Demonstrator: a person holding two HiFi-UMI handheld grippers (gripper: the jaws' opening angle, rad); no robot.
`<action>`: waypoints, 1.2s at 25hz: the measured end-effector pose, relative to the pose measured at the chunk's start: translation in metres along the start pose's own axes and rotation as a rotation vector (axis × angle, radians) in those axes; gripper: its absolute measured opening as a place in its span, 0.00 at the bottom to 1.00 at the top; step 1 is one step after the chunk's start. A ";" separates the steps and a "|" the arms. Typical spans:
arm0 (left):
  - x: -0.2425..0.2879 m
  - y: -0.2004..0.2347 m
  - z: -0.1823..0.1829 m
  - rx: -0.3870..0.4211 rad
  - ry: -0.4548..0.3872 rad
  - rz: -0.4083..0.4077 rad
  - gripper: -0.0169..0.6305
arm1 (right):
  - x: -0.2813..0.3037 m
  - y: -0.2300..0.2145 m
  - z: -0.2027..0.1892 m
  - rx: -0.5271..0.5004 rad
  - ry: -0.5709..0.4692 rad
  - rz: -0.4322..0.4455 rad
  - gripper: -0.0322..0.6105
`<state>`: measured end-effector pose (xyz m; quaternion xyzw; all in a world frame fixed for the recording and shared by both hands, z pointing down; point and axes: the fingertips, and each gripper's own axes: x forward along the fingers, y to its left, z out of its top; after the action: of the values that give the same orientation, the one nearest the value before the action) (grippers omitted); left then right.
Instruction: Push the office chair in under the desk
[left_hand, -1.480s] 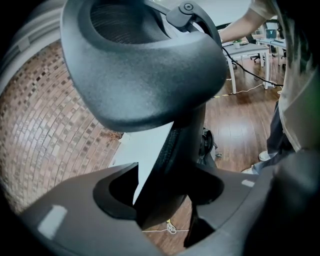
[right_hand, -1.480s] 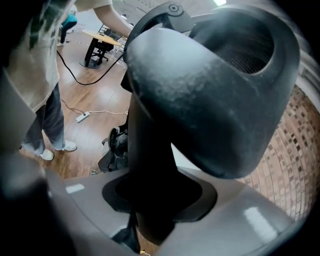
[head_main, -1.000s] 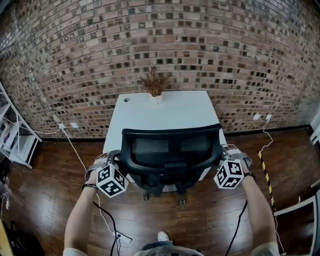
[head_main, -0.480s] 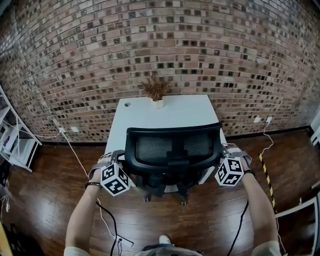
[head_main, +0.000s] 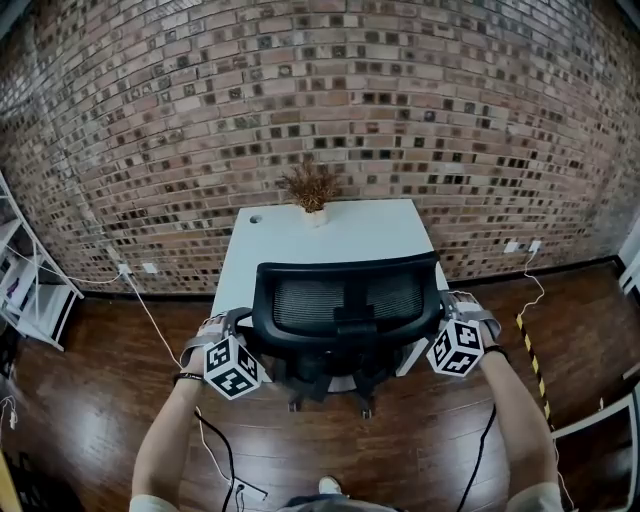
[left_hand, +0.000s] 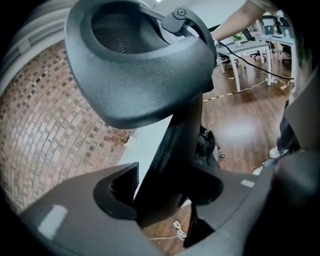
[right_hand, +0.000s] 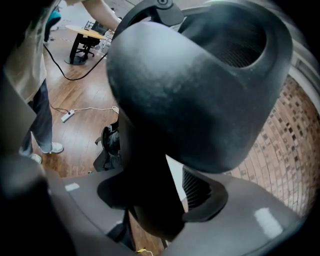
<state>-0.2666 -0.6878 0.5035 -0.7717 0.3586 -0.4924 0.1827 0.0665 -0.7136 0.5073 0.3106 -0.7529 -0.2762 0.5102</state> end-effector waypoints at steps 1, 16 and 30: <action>-0.001 0.001 0.000 -0.002 -0.004 0.015 0.46 | -0.003 -0.002 -0.001 0.001 0.002 -0.015 0.44; -0.092 0.005 0.027 -0.356 -0.264 0.236 0.40 | -0.071 -0.012 0.004 0.241 -0.075 -0.231 0.49; -0.210 -0.080 0.128 -0.667 -0.675 0.205 0.36 | -0.178 0.036 0.060 0.632 -0.352 -0.245 0.49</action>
<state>-0.1767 -0.4890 0.3649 -0.8656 0.4917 -0.0520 0.0791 0.0542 -0.5510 0.4079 0.4882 -0.8343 -0.1382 0.2155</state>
